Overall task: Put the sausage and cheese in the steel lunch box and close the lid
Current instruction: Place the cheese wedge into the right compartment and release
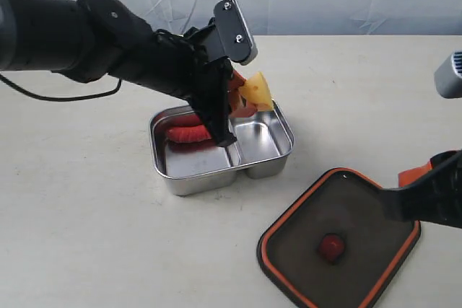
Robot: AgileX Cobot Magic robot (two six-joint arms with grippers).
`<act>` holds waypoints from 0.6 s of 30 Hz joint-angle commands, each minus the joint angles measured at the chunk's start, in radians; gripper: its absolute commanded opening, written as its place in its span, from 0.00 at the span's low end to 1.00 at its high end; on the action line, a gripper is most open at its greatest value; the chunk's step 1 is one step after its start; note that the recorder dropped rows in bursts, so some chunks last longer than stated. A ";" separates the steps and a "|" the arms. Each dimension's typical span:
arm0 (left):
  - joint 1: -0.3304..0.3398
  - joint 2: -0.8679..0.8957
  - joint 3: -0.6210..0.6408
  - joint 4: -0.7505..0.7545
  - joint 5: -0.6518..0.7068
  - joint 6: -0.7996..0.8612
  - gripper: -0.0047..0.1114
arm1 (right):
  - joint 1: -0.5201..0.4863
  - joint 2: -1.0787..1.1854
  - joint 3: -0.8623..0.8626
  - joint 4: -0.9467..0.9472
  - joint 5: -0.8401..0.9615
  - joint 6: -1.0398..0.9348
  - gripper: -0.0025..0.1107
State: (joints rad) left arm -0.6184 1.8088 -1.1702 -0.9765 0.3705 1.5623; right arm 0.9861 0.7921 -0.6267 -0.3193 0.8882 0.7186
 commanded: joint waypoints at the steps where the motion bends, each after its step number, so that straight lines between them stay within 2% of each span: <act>1: -0.003 0.078 -0.077 0.010 0.007 -0.037 0.04 | 0.003 -0.072 0.002 0.007 0.041 0.017 0.02; 5: -0.003 0.119 -0.110 0.013 0.010 -0.089 0.05 | 0.003 -0.145 0.002 0.007 0.090 0.017 0.02; 8: -0.003 0.123 -0.114 0.013 0.012 -0.111 0.11 | 0.003 -0.168 0.002 0.007 0.102 0.017 0.02; 15: -0.003 0.123 -0.117 0.006 0.035 -0.132 0.46 | 0.003 -0.173 0.002 0.004 0.107 0.017 0.02; 18: -0.003 0.123 -0.117 0.021 0.035 -0.155 0.53 | 0.003 -0.173 0.002 0.004 0.109 0.017 0.02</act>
State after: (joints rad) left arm -0.6184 1.9344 -1.2796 -0.9601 0.4004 1.4316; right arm 0.9861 0.6254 -0.6267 -0.3113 0.9901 0.7367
